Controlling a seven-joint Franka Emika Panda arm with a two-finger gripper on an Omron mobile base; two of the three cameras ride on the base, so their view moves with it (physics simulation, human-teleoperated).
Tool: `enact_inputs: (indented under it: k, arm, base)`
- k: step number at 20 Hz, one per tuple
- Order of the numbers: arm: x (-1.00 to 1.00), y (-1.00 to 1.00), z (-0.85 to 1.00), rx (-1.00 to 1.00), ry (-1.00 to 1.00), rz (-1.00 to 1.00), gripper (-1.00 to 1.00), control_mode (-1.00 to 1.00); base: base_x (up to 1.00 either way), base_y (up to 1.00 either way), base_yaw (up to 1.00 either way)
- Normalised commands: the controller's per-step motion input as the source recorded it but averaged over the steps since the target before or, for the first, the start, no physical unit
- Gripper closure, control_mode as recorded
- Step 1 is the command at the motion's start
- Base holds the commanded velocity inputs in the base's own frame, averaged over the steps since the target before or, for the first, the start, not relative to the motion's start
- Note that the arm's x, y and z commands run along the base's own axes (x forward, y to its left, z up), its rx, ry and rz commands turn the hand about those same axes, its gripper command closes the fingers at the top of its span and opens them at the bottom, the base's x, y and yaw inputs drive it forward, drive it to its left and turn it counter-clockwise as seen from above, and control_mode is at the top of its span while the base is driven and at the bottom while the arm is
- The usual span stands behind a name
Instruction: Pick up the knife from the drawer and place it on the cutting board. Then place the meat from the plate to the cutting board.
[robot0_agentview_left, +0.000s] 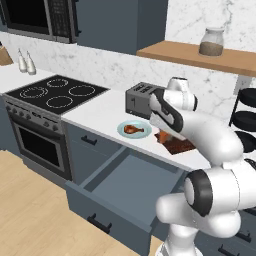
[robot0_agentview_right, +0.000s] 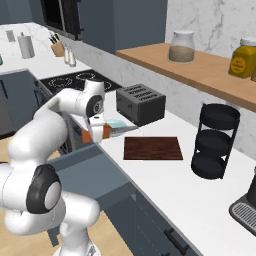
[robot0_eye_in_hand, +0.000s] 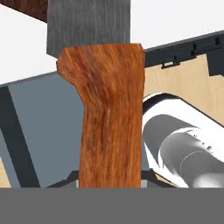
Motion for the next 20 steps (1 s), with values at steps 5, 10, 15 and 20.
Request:
enact_inputs:
  k: [5,10,15,20]
  arm:
    - [0.53,-0.72,-0.4,-0.05,-0.14,-0.1,1.0,-1.0]
    - [0.61,-0.53,-0.08,0.0,0.1,-0.15,1.0,-1.0]
    - [0.61,-0.41,0.0,0.0,0.16,-0.07,1.0,-1.0]
    - [0.45,-0.46,-0.16,0.0,0.03,-0.03,1.0,-1.0]
  base:
    - [0.0,0.0,0.0]
    - [0.0,0.0,0.0]
    - [0.0,0.0,0.0]
    - [0.0,0.0,0.0]
